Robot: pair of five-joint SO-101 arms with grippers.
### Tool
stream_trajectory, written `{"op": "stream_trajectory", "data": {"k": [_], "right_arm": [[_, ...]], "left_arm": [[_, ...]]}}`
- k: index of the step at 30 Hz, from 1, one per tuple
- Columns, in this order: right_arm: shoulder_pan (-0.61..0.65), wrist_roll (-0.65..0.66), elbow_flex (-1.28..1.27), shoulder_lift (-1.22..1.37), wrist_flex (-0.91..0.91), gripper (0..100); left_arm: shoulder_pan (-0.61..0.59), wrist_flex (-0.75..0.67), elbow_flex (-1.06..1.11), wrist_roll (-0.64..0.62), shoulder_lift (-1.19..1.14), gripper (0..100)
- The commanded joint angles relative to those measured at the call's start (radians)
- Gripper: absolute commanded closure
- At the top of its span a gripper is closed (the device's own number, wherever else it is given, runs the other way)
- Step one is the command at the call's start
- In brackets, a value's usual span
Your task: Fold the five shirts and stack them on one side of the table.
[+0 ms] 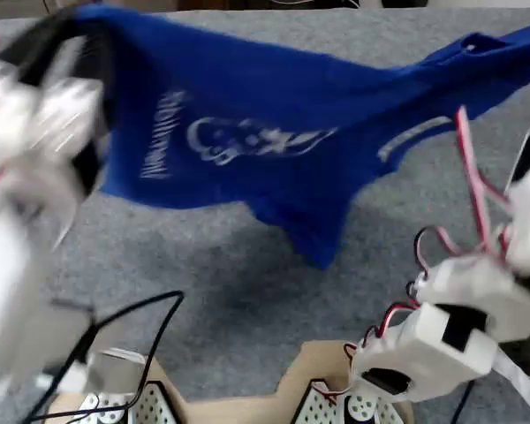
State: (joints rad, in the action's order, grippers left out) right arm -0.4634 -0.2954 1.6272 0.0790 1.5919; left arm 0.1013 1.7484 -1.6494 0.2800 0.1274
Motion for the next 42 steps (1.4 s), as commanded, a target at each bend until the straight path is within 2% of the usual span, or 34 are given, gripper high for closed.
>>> {"op": "stream_trajectory", "data": {"k": [1,7,11,17,20,25,31,35,42], "right_arm": [[0.007,-0.009,0.004,-0.107,0.008,99.4],[0.018,-0.012,-0.007,-0.222,0.006,99.4],[0.099,-0.006,-0.007,-0.237,0.049,99.4],[0.177,-0.006,-0.044,-0.232,0.103,99.4],[0.208,-0.008,-0.130,-0.234,0.097,99.4],[0.337,-0.006,-0.380,-0.232,0.104,99.3],[0.645,0.138,-0.852,-0.240,0.195,99.1],[0.839,0.184,-1.170,-0.248,0.187,98.8],[1.144,0.184,-1.587,-0.205,0.080,86.4]], "left_arm": [[-0.095,0.011,-0.017,0.017,0.119,98],[-0.270,0.011,-0.017,0.055,0.197,98],[-0.354,0.011,0.048,0.051,0.205,98],[-0.377,0.011,0.371,0.051,0.208,98],[-0.377,0.011,0.522,0.051,0.208,98],[-0.371,0.011,0.720,0.055,0.200,98],[-0.370,0.009,0.873,0.055,0.199,98],[-0.371,0.009,0.953,0.057,0.199,98],[-0.379,0.009,1.008,0.058,0.205,98]]}}
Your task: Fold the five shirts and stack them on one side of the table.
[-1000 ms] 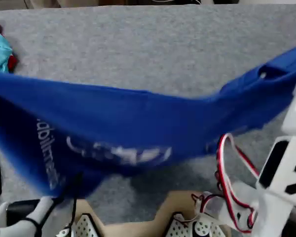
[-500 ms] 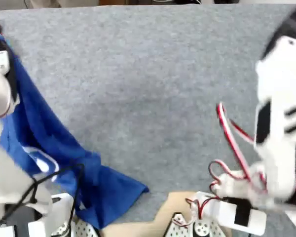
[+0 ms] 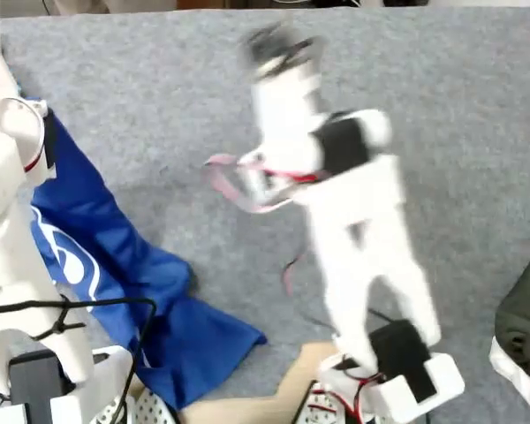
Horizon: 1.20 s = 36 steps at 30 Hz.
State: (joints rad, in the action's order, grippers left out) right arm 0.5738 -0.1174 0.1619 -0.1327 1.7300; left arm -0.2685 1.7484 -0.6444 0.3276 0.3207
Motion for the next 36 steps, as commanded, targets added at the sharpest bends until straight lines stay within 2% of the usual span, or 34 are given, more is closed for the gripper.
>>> {"op": "stream_trajectory", "data": {"k": [1,6,15,22,33,36], "right_arm": [[0.140,0.006,-0.154,0.016,-0.081,86.0],[0.259,-0.054,-0.213,0.088,-0.166,86.0],[0.343,-0.216,-0.182,0.378,-0.276,85.7],[0.384,-0.298,0.044,0.625,-0.273,85.7],[0.394,-0.295,0.418,0.929,-0.147,86.2],[0.394,-0.292,0.492,1.003,-0.091,90.9]], "left_arm": [[-0.009,0.009,0.003,0.011,0.013,98],[-0.012,0.009,0.003,0.011,0.015,98],[-0.186,0.009,0.005,0.011,0.005,98],[-0.221,0.009,0.041,0.011,0.010,98],[-0.222,0.009,0.104,0.011,0.015,98],[-0.222,0.009,0.104,0.011,0.015,98]]}}
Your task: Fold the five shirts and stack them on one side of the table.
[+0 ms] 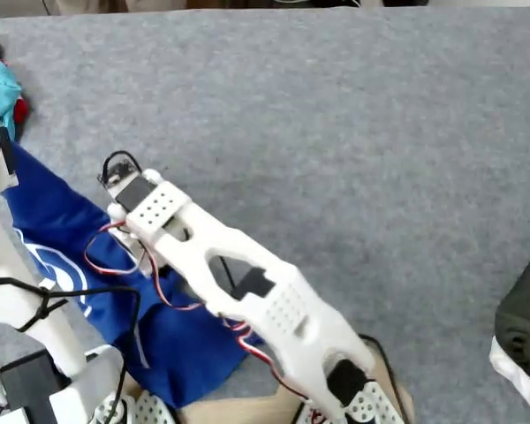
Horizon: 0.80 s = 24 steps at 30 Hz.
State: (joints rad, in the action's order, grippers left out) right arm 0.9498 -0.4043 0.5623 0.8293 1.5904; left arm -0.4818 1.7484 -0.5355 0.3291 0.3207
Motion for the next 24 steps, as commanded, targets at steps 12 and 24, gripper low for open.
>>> {"op": "stream_trajectory", "data": {"k": [12,24], "right_arm": [[-0.145,-0.009,0.312,0.053,0.193,99.5],[-0.588,0.130,0.298,-0.274,0.195,99.5]], "left_arm": [[-0.011,0.009,0.002,0.009,0.015,98],[-0.005,0.009,0.018,0.000,0.015,98]]}}
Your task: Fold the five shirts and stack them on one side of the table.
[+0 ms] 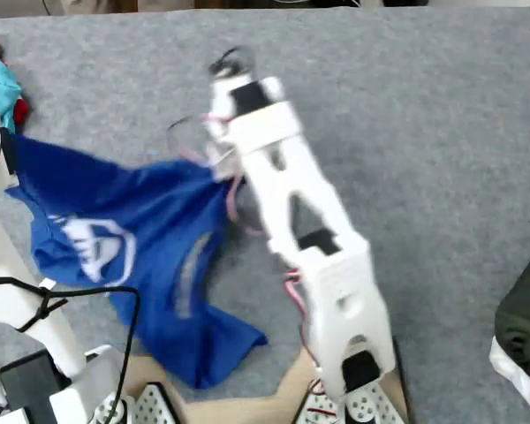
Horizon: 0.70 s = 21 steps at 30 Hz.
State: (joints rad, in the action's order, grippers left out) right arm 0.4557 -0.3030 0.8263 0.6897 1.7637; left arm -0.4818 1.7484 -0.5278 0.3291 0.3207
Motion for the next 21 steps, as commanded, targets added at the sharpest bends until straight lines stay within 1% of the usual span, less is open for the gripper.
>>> {"op": "stream_trajectory", "data": {"k": [1,5,9,11,15,21], "right_arm": [[-0.119,0.029,0.035,-0.154,0.021,99.5],[-0.168,0.064,0.030,-0.174,0.018,99.5],[-0.136,0.083,-0.058,-0.111,0.018,99.5],[-0.091,0.095,-0.117,-0.074,0.018,99.5],[0.041,0.095,-0.213,-0.035,0.018,99.5],[0.252,0.127,-0.325,-0.027,0.017,99.5]], "left_arm": [[-0.003,0.009,0.032,0.000,0.015,98],[0.000,0.009,0.178,0.000,0.005,98],[0.000,0.008,0.342,0.005,0.004,98],[0.000,-0.011,0.408,0.006,0.004,98],[-0.006,-0.061,0.493,0.006,0.004,98],[-0.006,-0.064,0.497,0.008,0.005,98]]}}
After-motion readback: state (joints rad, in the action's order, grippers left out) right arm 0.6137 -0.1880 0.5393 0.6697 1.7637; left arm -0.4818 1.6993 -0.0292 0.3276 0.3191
